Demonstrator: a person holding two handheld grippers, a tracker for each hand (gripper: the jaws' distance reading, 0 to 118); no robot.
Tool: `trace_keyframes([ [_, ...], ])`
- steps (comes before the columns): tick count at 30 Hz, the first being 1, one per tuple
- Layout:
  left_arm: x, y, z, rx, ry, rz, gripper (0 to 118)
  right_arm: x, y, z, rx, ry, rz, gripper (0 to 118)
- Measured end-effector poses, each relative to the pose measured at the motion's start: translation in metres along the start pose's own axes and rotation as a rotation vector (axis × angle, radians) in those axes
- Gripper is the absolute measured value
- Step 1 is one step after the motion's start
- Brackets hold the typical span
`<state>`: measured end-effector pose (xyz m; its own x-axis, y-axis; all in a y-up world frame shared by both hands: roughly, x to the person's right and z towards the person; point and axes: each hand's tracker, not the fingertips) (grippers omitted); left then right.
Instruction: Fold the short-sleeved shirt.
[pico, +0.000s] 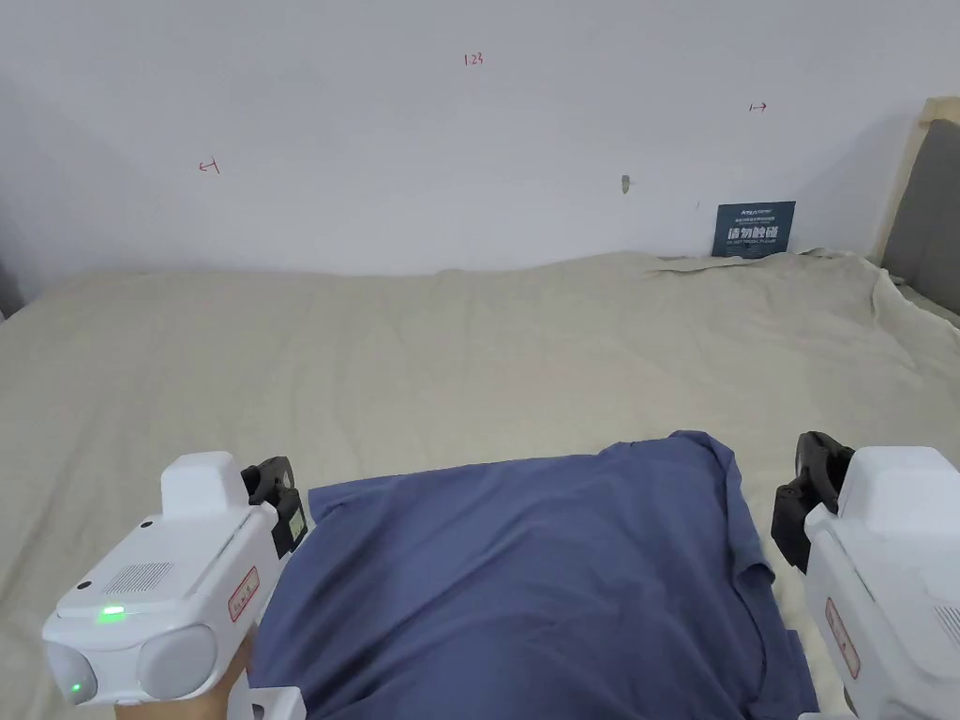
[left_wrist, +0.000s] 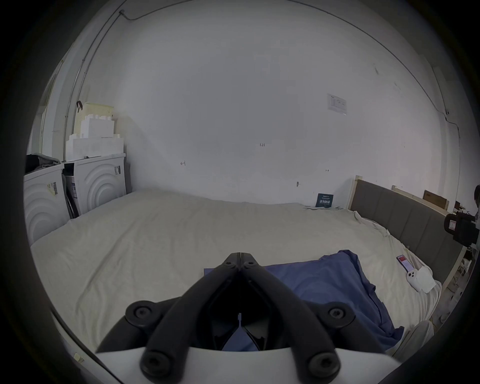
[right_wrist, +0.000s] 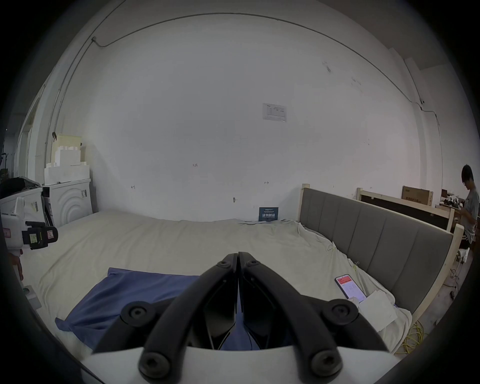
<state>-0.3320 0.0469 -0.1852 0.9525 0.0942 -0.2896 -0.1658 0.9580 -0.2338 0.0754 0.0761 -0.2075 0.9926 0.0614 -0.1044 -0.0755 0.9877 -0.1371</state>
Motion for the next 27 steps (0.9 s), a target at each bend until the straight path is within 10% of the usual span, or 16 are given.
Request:
trace_keyframes([
  [14,-0.030,0.017,-0.160,-0.337,-0.018,0.057,0,-0.007,0.014,-0.070,-0.031,0.006,-0.001,1],
  [16,-0.035,0.014,-0.196,-0.430,-0.007,0.067,20,-0.006,0.013,-0.087,-0.039,0.007,-0.001,1],
  [19,-0.042,0.005,-0.252,-0.546,0.041,0.062,94,-0.003,0.008,-0.114,-0.054,0.003,0.007,1],
  [20,-0.044,-0.001,-0.270,-0.609,0.059,0.066,102,-0.002,0.006,-0.122,-0.062,0.001,0.010,1],
  [27,-0.053,-0.031,-0.352,-0.735,0.126,0.065,102,-0.004,-0.006,-0.155,-0.107,-0.006,0.021,1],
])
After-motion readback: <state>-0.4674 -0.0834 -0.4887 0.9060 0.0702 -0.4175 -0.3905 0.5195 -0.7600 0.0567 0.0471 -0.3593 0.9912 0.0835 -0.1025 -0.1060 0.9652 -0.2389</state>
